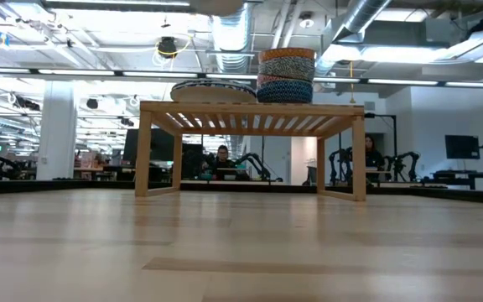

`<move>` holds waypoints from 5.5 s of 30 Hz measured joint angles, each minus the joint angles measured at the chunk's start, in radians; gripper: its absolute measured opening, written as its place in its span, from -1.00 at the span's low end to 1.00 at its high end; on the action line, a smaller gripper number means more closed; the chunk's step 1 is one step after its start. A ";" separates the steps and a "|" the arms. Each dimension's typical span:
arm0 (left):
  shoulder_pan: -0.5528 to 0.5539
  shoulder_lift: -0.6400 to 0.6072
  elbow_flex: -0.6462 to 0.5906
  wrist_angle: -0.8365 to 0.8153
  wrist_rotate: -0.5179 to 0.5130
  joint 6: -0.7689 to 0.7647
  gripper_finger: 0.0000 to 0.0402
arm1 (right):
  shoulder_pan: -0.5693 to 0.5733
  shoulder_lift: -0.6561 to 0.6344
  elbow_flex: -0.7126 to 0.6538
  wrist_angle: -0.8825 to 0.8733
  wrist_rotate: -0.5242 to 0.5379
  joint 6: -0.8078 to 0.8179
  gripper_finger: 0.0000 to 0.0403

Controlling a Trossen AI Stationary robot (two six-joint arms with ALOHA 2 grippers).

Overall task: Place and stack bowls onto a shelf
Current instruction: Stack the white patterned bowl on top of the white patterned bowl, then return to Home Position

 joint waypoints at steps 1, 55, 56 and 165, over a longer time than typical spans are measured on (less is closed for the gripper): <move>0.000 -0.003 0.000 -0.035 -0.003 -0.061 -0.10 | -0.016 0.000 0.001 0.007 0.013 0.001 -0.91; -0.001 -0.012 -0.004 -0.232 0.017 -0.570 0.26 | -0.305 0.099 0.008 -0.014 -0.499 0.159 0.20; -0.002 -0.012 -0.004 -0.228 -0.001 -0.573 0.26 | -0.309 0.081 0.008 -0.016 -0.528 0.206 0.18; -0.003 -1.223 -1.500 1.427 0.061 0.428 -1.00 | -0.178 -1.903 -2.324 1.113 -0.711 0.557 -0.88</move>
